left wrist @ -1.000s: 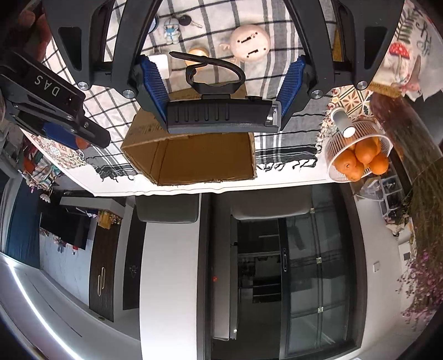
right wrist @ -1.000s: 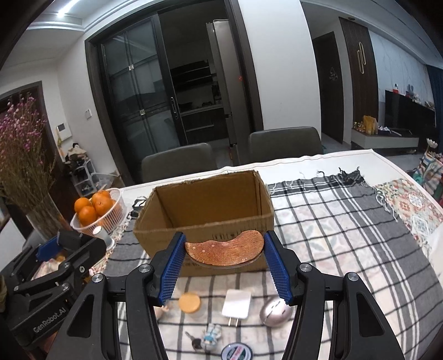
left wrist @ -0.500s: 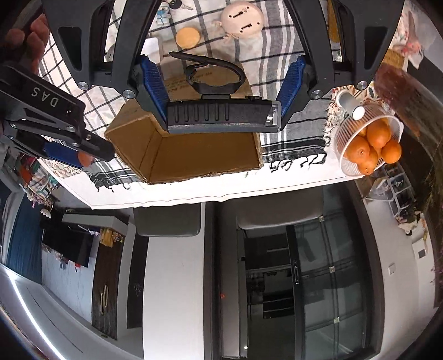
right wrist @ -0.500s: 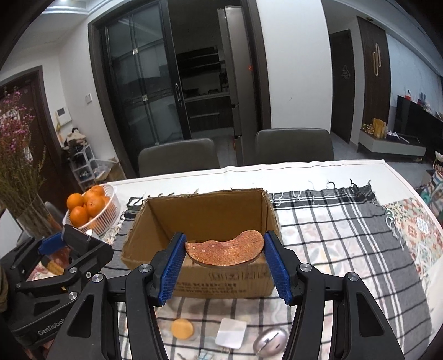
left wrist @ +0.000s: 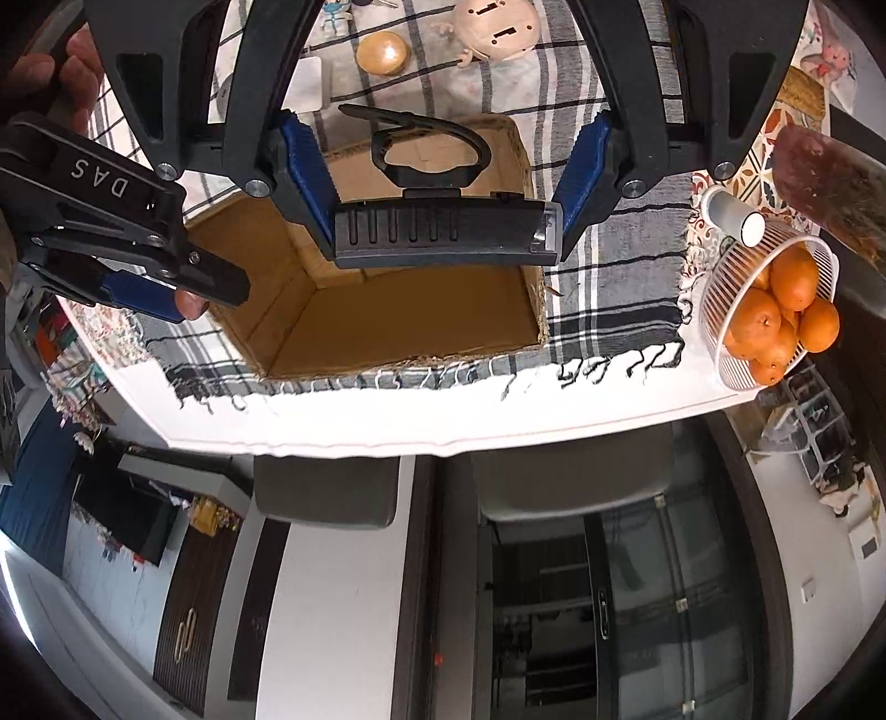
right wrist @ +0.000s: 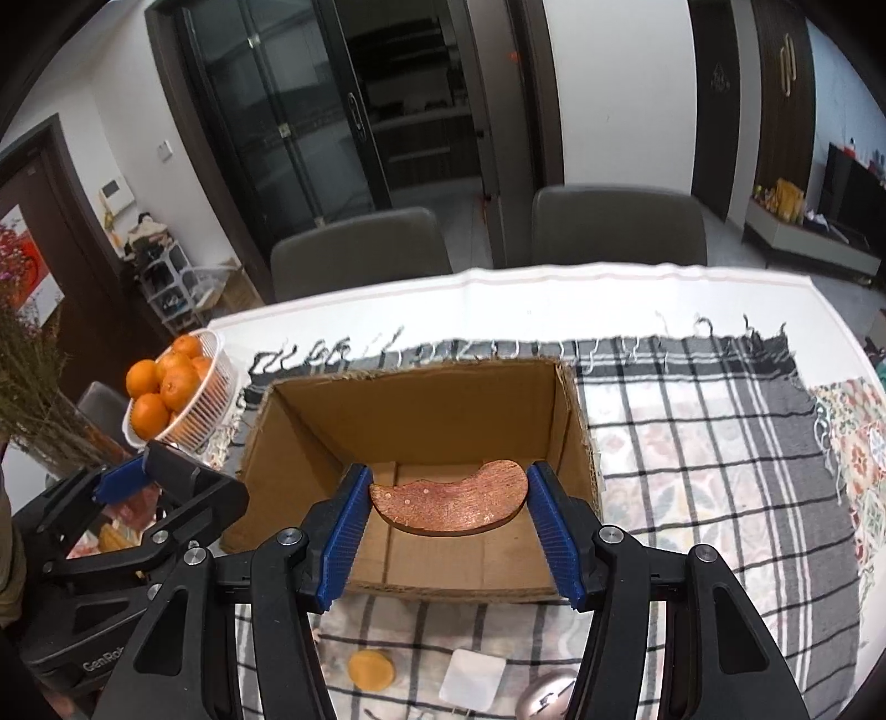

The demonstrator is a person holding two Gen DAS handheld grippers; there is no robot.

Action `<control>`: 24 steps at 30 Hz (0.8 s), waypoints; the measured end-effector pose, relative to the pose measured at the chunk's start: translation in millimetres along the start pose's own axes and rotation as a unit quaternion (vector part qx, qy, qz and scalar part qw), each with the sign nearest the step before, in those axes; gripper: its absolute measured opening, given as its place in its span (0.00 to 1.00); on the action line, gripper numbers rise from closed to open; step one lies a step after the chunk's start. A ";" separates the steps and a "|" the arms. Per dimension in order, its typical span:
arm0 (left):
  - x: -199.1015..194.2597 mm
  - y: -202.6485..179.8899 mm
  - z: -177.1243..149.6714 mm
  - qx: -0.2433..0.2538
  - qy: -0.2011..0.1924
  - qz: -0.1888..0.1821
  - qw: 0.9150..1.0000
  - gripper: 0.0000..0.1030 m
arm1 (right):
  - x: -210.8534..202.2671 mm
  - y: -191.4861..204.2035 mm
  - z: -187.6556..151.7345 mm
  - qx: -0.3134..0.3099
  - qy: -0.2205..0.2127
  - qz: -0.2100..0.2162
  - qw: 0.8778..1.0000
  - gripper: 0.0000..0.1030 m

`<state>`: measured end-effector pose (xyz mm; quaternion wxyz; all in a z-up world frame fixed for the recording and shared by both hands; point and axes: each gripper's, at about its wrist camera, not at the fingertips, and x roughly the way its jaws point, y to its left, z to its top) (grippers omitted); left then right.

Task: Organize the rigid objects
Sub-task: 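Open the left gripper to drop the bike light while the right releases the wooden piece into the box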

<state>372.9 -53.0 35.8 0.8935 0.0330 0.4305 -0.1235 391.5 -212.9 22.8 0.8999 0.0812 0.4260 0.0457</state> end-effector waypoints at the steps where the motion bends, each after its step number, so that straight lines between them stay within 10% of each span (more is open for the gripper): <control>1: 4.4 0.1 1.8 0.001 0.007 0.001 1.000 0.70 | 6.1 -2.3 1.4 0.002 0.011 -0.002 1.000 0.57; 24: 25.7 2.1 -1.4 0.012 0.023 0.045 0.999 0.72 | 42.4 -14.6 -3.6 0.016 0.080 -0.020 0.996 0.58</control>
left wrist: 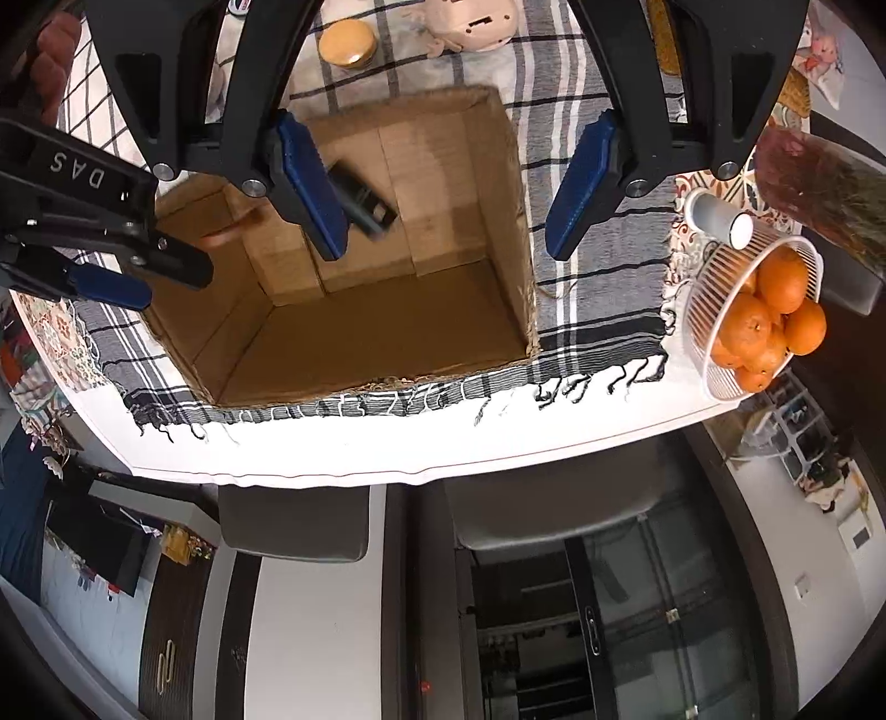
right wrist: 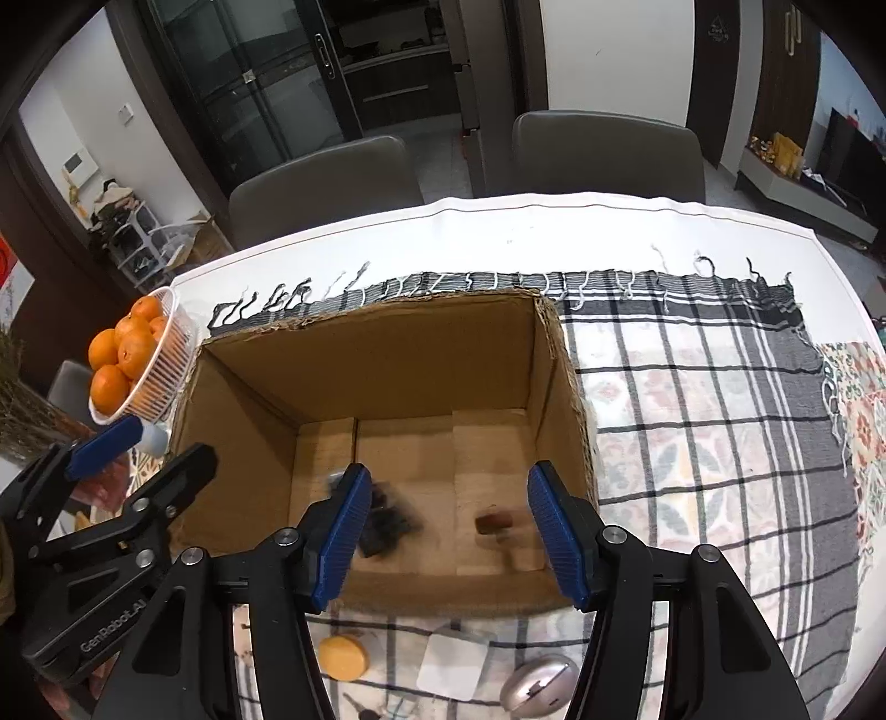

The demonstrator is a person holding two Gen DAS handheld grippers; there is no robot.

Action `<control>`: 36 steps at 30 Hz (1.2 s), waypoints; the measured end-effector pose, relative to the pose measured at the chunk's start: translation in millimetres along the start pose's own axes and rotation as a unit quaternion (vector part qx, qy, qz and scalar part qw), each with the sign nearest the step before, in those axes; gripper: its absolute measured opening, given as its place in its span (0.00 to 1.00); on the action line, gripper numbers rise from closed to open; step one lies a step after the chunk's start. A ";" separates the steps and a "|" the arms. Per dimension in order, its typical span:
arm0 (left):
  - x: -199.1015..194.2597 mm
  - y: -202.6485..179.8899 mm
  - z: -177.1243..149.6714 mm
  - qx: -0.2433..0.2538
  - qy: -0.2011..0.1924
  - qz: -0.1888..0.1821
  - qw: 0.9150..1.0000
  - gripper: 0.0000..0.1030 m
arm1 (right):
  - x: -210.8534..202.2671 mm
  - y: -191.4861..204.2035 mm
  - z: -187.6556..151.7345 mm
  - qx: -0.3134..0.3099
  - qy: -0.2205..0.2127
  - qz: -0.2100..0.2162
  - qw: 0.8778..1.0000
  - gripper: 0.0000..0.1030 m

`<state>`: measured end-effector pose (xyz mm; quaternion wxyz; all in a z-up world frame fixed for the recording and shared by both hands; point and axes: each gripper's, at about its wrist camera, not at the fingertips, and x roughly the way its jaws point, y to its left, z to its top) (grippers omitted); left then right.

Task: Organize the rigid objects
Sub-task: 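Open the left gripper to drop the bike light while the right releases the wooden piece into the box, then move the right gripper to the white charger while the left approaches the pink deer toy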

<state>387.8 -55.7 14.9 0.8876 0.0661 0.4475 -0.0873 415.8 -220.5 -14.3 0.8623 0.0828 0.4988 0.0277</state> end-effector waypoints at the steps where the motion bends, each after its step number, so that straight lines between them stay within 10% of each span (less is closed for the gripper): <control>1: -2.0 0.6 -0.9 0.000 -0.002 0.000 1.000 0.73 | -2.9 0.6 -1.8 0.000 -0.004 0.000 1.000 0.58; 15: -46.0 16.9 -35.5 -0.033 -0.025 0.004 0.999 0.76 | -59.4 29.4 -32.7 -0.032 -0.079 -0.024 0.996 0.58; 36: -65.2 18.2 -99.9 0.006 0.008 0.018 1.000 0.81 | -58.1 44.7 -91.7 -0.048 -0.026 -0.021 0.998 0.59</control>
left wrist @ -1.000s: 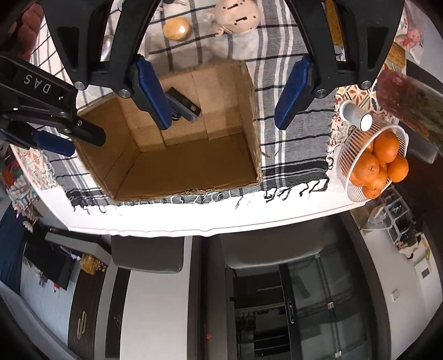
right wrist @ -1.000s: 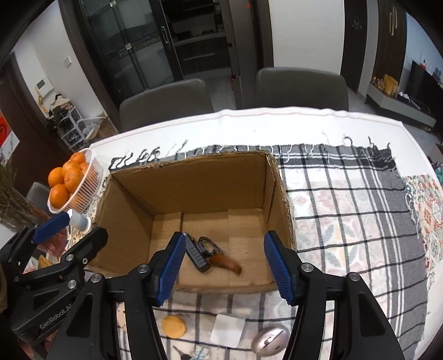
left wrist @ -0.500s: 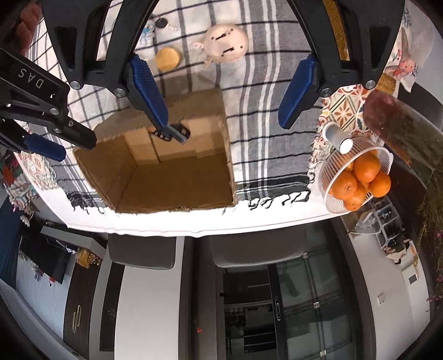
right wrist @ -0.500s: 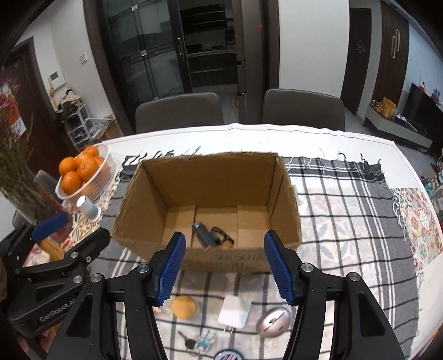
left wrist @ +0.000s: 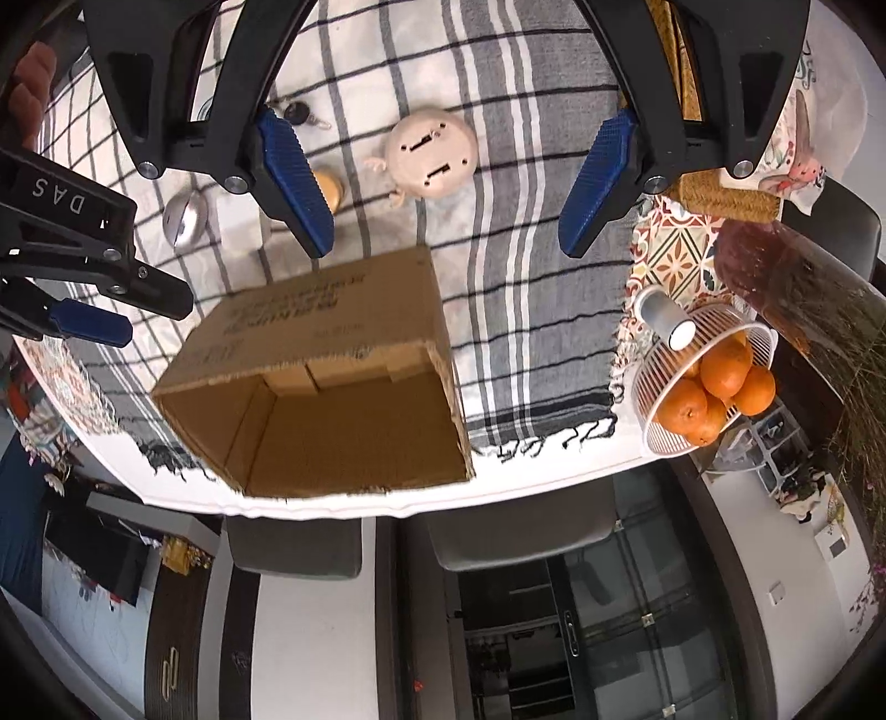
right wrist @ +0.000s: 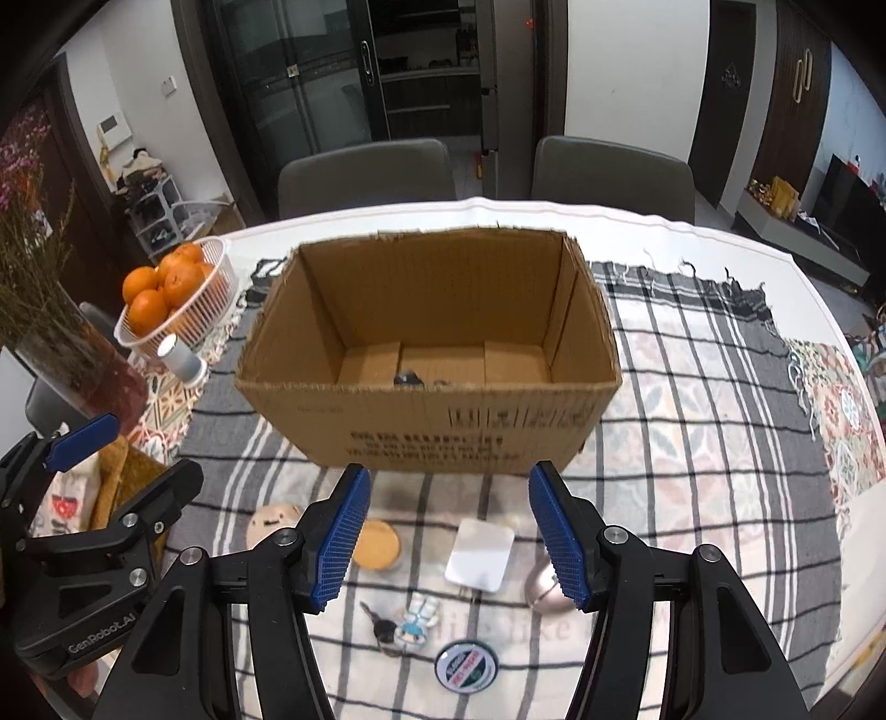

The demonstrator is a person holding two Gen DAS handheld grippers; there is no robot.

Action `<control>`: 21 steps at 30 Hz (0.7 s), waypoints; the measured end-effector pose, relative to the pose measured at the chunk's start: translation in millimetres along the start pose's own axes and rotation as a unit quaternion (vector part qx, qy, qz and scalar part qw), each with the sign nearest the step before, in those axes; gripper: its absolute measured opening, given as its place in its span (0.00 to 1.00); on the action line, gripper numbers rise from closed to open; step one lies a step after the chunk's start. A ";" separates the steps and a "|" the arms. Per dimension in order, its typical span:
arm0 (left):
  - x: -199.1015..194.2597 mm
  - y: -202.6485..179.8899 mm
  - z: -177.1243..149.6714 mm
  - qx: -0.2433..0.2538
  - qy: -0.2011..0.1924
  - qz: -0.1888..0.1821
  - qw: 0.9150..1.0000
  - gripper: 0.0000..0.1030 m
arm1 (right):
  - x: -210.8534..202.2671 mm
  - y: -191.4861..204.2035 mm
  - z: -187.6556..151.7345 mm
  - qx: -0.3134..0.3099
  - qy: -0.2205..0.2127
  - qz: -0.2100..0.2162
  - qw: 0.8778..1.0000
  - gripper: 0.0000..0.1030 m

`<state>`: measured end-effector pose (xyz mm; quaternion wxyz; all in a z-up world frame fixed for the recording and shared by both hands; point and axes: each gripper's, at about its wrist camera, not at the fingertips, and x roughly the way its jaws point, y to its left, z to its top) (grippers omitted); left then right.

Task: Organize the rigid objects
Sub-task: 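Move the right gripper to the white charger while the left approaches the pink deer toy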

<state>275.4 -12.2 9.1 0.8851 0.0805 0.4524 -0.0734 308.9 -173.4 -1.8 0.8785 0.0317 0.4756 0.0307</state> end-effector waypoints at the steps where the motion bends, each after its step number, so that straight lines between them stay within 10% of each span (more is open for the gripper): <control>1: 1.3 0.0 -2.3 0.002 0.005 -0.002 1.000 0.81 | 1.4 0.5 -3.0 0.000 0.005 0.002 1.000 0.59; 21: 43.6 -10.4 -42.9 0.061 0.104 -0.020 0.993 0.81 | 38.1 2.2 -36.6 0.006 0.070 -0.001 0.998 0.59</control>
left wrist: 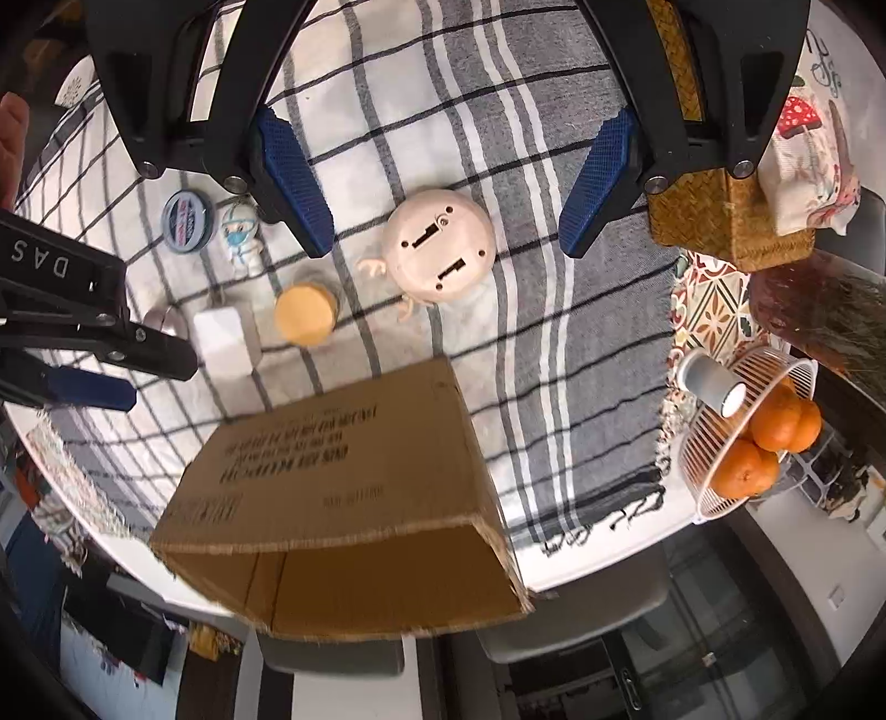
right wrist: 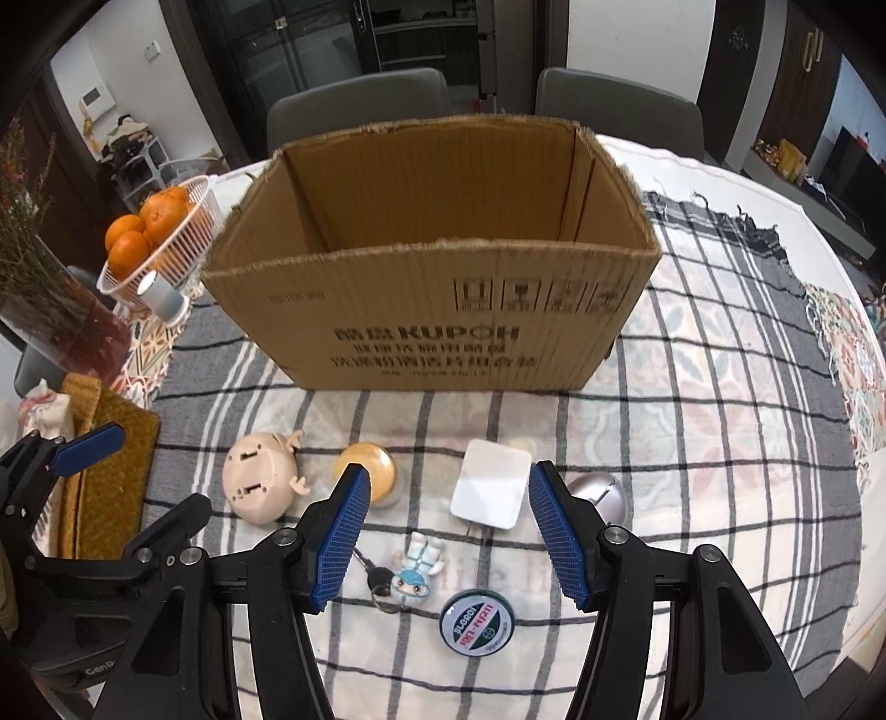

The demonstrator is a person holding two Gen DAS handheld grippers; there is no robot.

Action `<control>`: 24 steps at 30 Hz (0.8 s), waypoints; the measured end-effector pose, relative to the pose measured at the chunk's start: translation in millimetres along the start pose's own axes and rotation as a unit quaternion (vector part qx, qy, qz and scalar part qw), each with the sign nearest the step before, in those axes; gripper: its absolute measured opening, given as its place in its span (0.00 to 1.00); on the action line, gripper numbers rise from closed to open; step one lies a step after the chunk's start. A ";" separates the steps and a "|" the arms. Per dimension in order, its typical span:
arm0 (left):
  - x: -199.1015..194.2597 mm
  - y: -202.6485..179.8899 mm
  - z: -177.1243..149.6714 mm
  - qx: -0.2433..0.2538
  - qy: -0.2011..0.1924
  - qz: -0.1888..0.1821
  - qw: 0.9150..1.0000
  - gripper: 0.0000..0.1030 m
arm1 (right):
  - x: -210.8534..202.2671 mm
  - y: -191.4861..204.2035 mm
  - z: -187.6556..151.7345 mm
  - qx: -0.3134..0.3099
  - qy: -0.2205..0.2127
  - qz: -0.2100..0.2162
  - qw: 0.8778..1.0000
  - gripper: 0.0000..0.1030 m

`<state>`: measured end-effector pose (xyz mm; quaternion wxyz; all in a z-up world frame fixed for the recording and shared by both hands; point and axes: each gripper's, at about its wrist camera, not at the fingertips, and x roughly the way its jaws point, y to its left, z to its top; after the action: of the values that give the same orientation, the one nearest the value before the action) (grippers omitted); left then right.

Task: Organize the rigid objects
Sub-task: 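Move the right gripper to the white charger while the left approaches the pink deer toy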

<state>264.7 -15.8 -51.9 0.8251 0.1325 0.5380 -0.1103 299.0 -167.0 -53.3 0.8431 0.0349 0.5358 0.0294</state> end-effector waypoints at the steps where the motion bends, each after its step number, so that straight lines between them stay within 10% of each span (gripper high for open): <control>1: 4.8 -1.8 -1.3 0.007 0.008 0.001 1.000 0.81 | 3.5 -0.5 -1.0 0.000 0.004 -0.001 1.000 0.59; 24: 72.7 -7.4 -7.1 0.022 0.093 -0.013 0.995 0.82 | 69.2 -17.4 -10.1 0.024 0.071 -0.007 0.997 0.59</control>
<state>285.0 -23.2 -122.1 0.7668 0.1532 0.6118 -0.1194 319.5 -178.1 -121.5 0.8020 0.0493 0.5952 0.0129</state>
